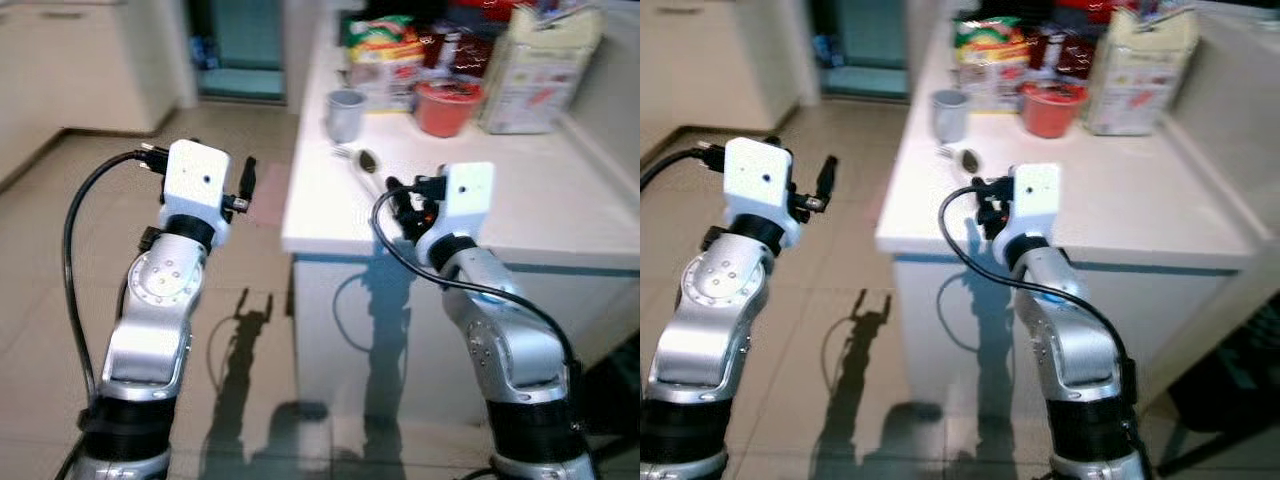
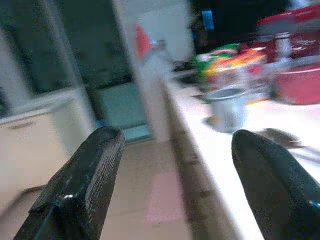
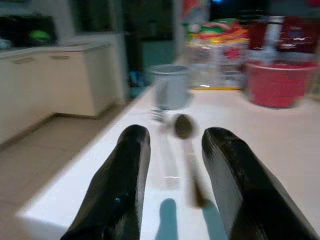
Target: Setting the table
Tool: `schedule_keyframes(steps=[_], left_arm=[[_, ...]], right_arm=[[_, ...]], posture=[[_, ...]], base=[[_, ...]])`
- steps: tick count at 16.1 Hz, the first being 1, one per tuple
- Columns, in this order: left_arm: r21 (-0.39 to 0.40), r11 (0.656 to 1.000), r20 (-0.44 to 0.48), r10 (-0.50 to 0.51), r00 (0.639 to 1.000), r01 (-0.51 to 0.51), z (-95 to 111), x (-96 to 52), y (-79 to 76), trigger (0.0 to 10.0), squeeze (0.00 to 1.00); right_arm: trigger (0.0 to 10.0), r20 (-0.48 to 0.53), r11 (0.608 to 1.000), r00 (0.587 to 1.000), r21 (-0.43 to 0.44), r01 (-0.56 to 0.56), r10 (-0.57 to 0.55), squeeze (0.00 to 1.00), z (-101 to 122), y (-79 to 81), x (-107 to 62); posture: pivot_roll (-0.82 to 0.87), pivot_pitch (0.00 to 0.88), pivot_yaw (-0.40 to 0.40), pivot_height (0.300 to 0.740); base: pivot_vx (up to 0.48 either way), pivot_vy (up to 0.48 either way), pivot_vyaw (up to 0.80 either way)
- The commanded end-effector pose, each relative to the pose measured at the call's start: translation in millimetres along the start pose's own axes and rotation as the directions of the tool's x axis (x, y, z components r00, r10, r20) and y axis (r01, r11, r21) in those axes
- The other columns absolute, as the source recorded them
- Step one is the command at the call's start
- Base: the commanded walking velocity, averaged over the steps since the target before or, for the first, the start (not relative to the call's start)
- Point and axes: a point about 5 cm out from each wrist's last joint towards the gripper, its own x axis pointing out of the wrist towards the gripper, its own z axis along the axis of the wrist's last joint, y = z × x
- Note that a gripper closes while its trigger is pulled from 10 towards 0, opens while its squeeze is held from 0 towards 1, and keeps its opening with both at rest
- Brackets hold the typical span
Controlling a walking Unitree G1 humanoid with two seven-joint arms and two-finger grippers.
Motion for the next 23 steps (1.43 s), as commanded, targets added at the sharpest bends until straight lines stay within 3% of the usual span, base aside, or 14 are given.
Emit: schedule_keyframes(steps=[1,7,9,14,15,16,20,23], left_arm=[[0.015,1.000,0.010,-0.010,1.000,0.010,2.9,0.6,-0.7,10.0,0.00],[0.017,1.000,0.007,-0.011,1.000,0.011,2.6,0.2,-0.2,10.0,0.00],[0.020,1.000,0.006,-0.014,1.000,0.014,2.3,0.1,0.0,10.0,0.00],[0.036,0.997,-0.003,-0.062,0.998,0.062,0.7,-2.6,-5.4,10.0,0.00],[0.037,0.995,0.002,-0.091,0.996,0.091,0.4,-4.0,-7.3,10.0,0.00],[0.031,0.983,-0.006,-0.182,0.983,0.182,-3.1,-8.4,-11.0,10.0,0.00],[0.028,0.968,-0.035,-0.249,0.968,0.250,-7.2,-11.8,-8.5,10.0,0.00],[0.020,0.950,-0.048,-0.311,0.949,0.312,-8.6,-16.7,-13.6,10.0,0.00]], right_arm=[[10.0,0.001,1.000,1.000,0.000,-0.009,0.009,0.00,1.4,0.3,1.0],[10.0,-0.022,0.996,0.998,-0.066,-0.053,0.052,0.00,-0.4,6.2,0.7],[10.0,-0.014,1.000,1.000,-0.012,-0.013,0.013,0.00,-0.4,2.2,0.9],[10.0,-0.037,1.000,0.999,-0.003,-0.021,0.021,0.00,-2.7,1.5,0.8],[10.0,-0.040,0.999,0.999,0.014,-0.034,0.035,0.49,-3.4,2.9,1.1],[10.0,-0.058,0.998,0.996,0.033,-0.058,0.060,1.00,-5.6,5.6,3.0],[10.0,-0.146,0.996,0.985,0.012,-0.088,0.088,1.00,-14.1,6.2,16.5],[10.0,-0.208,0.997,0.975,-0.006,-0.079,0.076,1.00,-14.9,8.7,42.4]], posture=[[0.04,0.000,-0.022,0.740],[0.04,0.000,-0.023,0.740],[0.04,0.000,-0.022,0.740],[0.04,0.000,-0.019,0.740],[0.04,0.000,-0.019,0.740],[0.04,0.000,-0.014,0.740],[0.04,0.000,-0.012,0.740],[0.04,0.000,-0.016,0.740]], base=[[0.341,0.000,0.00],[0.338,0.000,0.13],[0.339,0.000,0.21],[0.195,0.000,0.00],[0.000,0.000,0.00],[0.000,0.000,0.00],[0.000,0.000,0.00],[0.000,0.000,0.00]])
